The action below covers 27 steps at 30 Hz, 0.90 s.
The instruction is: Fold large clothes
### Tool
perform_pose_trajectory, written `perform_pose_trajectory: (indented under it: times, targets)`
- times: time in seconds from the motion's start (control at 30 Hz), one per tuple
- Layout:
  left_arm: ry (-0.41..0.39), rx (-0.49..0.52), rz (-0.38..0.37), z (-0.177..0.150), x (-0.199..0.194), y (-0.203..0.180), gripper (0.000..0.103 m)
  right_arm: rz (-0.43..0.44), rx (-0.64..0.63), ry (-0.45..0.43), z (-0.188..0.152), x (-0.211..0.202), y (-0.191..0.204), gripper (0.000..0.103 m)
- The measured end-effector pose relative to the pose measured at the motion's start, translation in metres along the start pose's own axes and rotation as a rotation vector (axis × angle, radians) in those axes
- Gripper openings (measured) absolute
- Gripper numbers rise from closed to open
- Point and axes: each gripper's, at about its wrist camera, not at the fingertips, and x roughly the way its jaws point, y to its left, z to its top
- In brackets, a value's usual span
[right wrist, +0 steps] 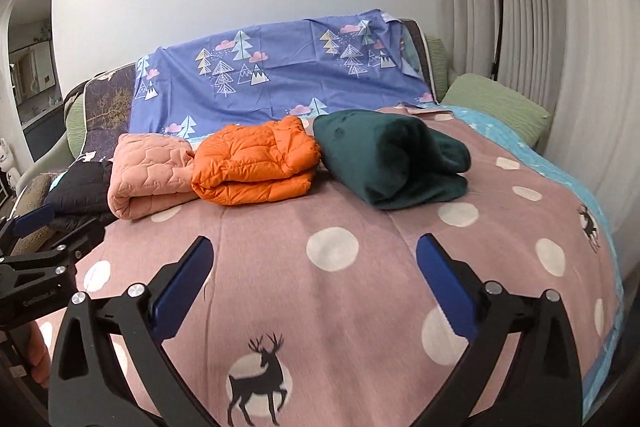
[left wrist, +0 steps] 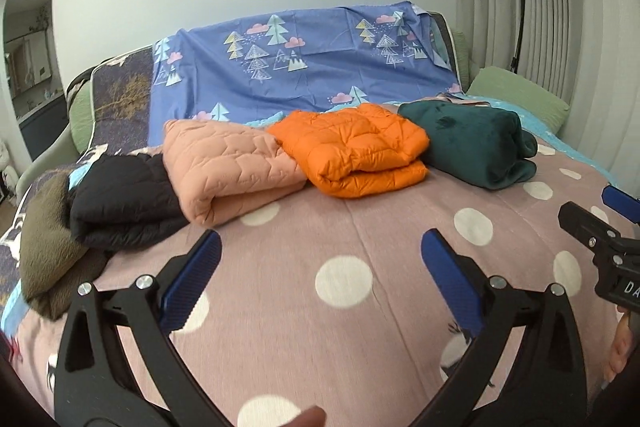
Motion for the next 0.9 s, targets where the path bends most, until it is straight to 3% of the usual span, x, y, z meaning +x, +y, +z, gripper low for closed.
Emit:
perform_pose_trajectory:
  times: [0.2,0.4,0.9]
  targets:
    - [0.003,0.039,0.043,-0.018,-0.025,-0.005,0.101,0.024,-0.012,0.021,-0.014,-0.016,0.008,0.102]
    - [0.015,0.047,0.011,-0.031,-0.042,-0.007,0.101,0.001,-0.047,0.007,-0.022,-0.027,0.019,0.102]
    - [0.022,0.010,0.024,-0.042,-0.039,0.005,0.101,-0.008,-0.072,0.002,-0.032,-0.033,0.025,0.102]
